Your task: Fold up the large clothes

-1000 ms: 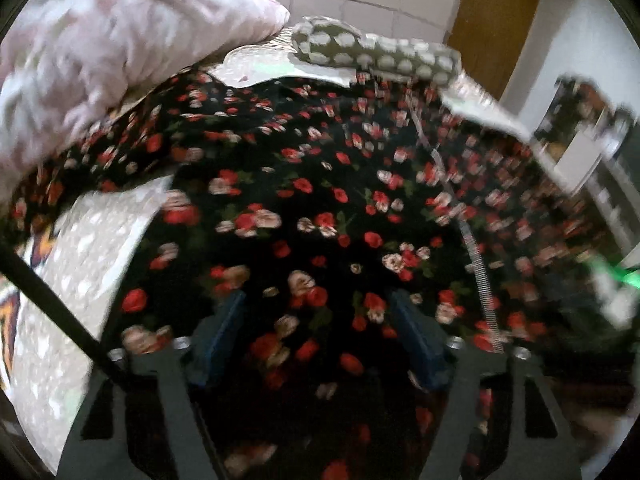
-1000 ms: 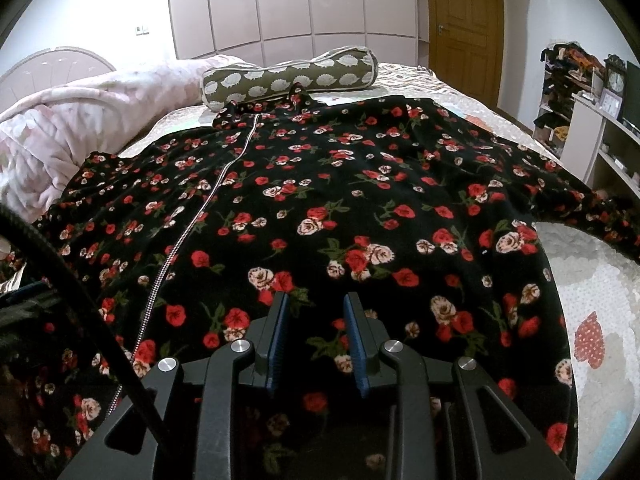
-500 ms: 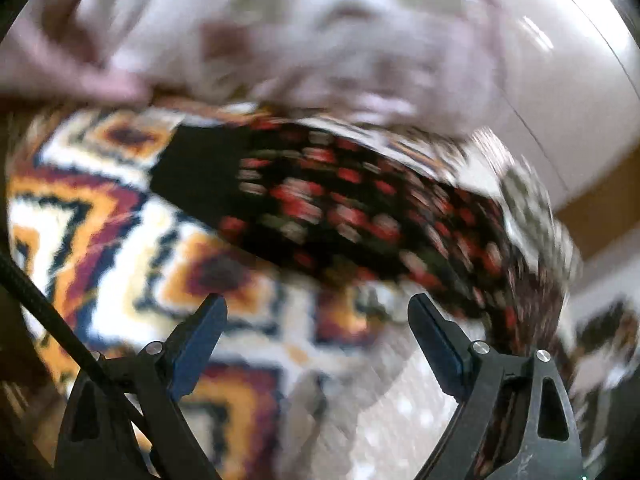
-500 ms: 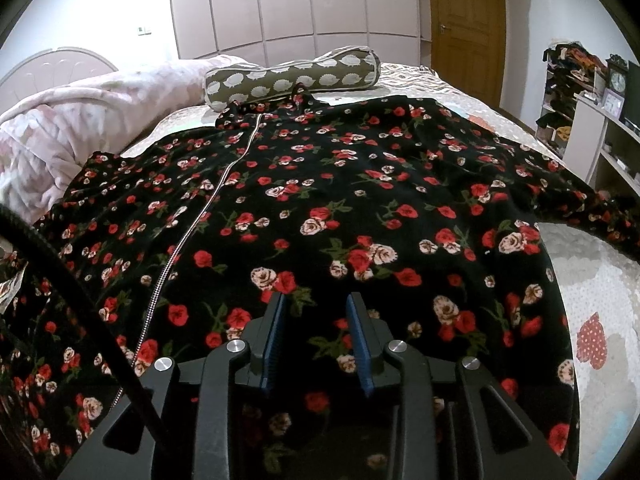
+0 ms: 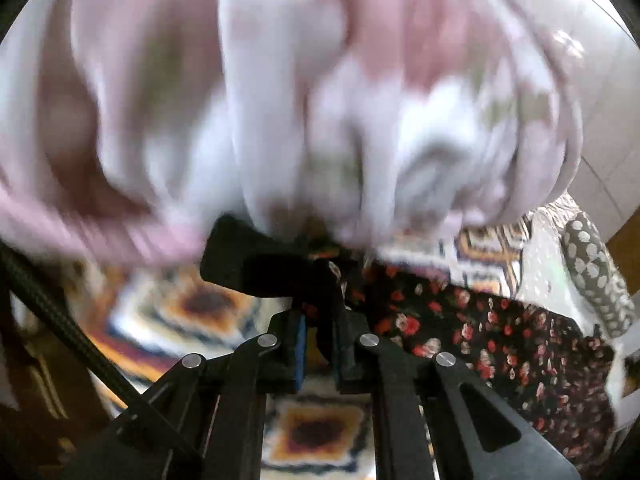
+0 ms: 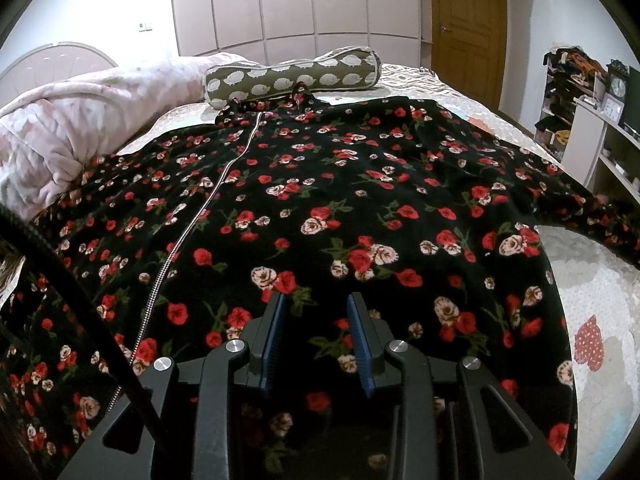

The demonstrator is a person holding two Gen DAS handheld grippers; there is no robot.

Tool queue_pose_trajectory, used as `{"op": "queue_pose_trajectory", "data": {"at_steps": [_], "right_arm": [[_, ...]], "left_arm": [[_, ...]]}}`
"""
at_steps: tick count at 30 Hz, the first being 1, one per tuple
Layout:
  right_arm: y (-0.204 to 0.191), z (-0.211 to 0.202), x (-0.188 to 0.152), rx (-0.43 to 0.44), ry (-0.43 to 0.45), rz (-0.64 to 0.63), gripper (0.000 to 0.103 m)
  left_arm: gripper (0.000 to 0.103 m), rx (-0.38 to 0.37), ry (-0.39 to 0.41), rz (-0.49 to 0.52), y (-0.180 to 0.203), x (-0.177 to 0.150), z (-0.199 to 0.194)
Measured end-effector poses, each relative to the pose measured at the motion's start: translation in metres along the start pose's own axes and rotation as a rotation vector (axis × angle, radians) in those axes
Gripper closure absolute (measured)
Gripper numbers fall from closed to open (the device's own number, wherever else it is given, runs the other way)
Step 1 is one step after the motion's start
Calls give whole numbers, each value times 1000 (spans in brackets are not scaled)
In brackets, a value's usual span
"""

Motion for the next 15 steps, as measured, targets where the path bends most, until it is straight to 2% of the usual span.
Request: {"op": "queue_pose_trajectory", "data": {"at_steps": [5,7,8,10,11,12,14,15], "right_arm": [[2,1,1,1,-2,-5,68],[0,1,0,5,-1,-5,68],[1,1,1,11,-2,-2,67],[0,1,1,22,-1,1,66],[1,0,2,32,1,6,66],[1,-2,2,44,5,13,66],[2,-15,8,91,42,48,66],[6,-30,14,129,94,85,66]], "left_arm": [[94,45,149,139,35,32,-45],[94,-1,192,199,72,31,-70],[94,-69,202,238,103,24,-88],[94,-151,212,294,148,12,-112],[94,-222,217,343,187,-2,-133],[95,-271,211,372,212,-13,-146],[95,-397,178,432,275,-44,-175],[95,-446,162,458,302,-59,-187]]}}
Point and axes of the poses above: each gripper's, at about its wrist camera, not at the fingertips, and z roughly the way its jaws point, y to its right, x to its top, the point moved 10 cm from there along z, roughly the way its jaws point, and after that the axes turned 10 degrees about x, right-handed, at the moved point
